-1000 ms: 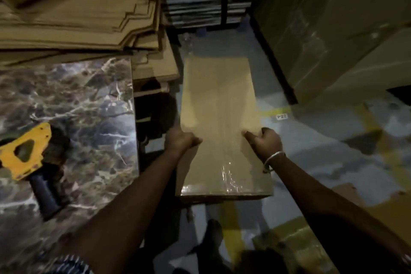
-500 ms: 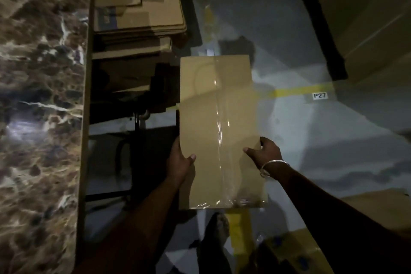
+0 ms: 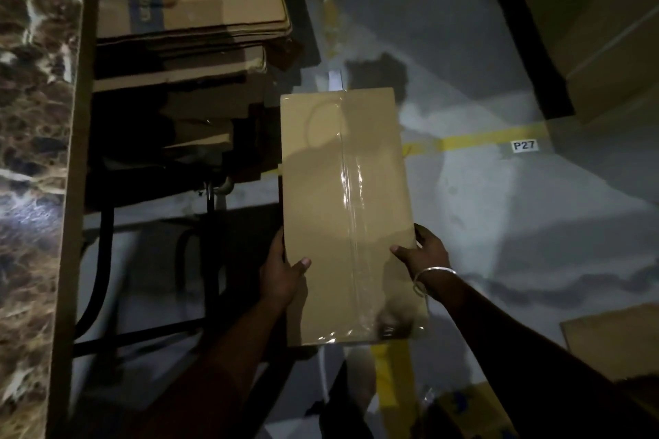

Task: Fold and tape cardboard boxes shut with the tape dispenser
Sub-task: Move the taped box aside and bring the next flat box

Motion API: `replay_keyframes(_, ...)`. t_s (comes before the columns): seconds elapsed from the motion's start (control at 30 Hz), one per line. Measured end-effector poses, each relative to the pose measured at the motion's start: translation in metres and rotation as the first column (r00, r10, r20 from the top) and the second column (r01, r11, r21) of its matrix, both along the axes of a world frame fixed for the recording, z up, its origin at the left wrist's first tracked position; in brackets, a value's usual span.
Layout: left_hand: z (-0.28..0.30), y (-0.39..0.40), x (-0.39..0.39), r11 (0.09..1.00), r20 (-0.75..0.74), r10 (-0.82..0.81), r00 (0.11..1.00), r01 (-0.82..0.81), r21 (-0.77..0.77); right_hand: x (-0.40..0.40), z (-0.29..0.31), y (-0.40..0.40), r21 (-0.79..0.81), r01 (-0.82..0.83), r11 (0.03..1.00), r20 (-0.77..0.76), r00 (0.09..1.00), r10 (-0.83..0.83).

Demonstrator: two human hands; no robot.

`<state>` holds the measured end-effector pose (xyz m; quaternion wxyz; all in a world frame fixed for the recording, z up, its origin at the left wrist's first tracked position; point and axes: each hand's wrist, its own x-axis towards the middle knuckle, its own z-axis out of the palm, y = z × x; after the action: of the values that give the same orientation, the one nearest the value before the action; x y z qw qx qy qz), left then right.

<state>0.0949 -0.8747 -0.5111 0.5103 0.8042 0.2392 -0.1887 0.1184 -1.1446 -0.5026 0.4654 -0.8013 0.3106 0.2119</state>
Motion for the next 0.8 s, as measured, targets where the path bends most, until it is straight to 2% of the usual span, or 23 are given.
replay_keyframes(0.13, -0.003, -0.002, -0.002, 1.000, 0.003, -0.023, 1.000, 0.023, -0.008, 0.002, -0.001, 0.002, -0.054, 0.029, 0.998, 0.005, 1.000, -0.029)
replay_keyframes(0.23, -0.001, -0.004, 0.002, 1.000, -0.030, -0.029, 0.999, 0.029, 0.004, 0.004, -0.001, 0.007, -0.087, -0.009, 0.996, -0.030, 1.000, 0.006)
replay_keyframes(0.43, 0.024, -0.011, 0.015, 0.984, -0.194, -0.131, 0.972, 0.151, 0.095, -0.007, 0.029, 0.025, -0.159, -0.110, 0.981, -0.163, 0.983, 0.084)
replay_keyframes(0.57, 0.074, -0.018, 0.019, 0.978, -0.265, -0.164, 0.950, 0.192, 0.085, -0.017, 0.076, 0.042, -0.137, -0.182, 0.974, -0.230, 0.962, 0.147)
replay_keyframes(0.67, 0.133, -0.019, 0.018, 0.987, -0.245, -0.149, 0.958, 0.160, 0.024, -0.022, 0.131, 0.059, -0.094, -0.211, 0.973, -0.250, 0.951, 0.182)
replay_keyframes(0.8, 0.216, -0.008, 0.012, 0.985, -0.171, -0.172, 0.970, 0.175, 0.001, -0.024, 0.209, 0.088, -0.054, -0.178, 0.982, -0.150, 0.974, 0.169)
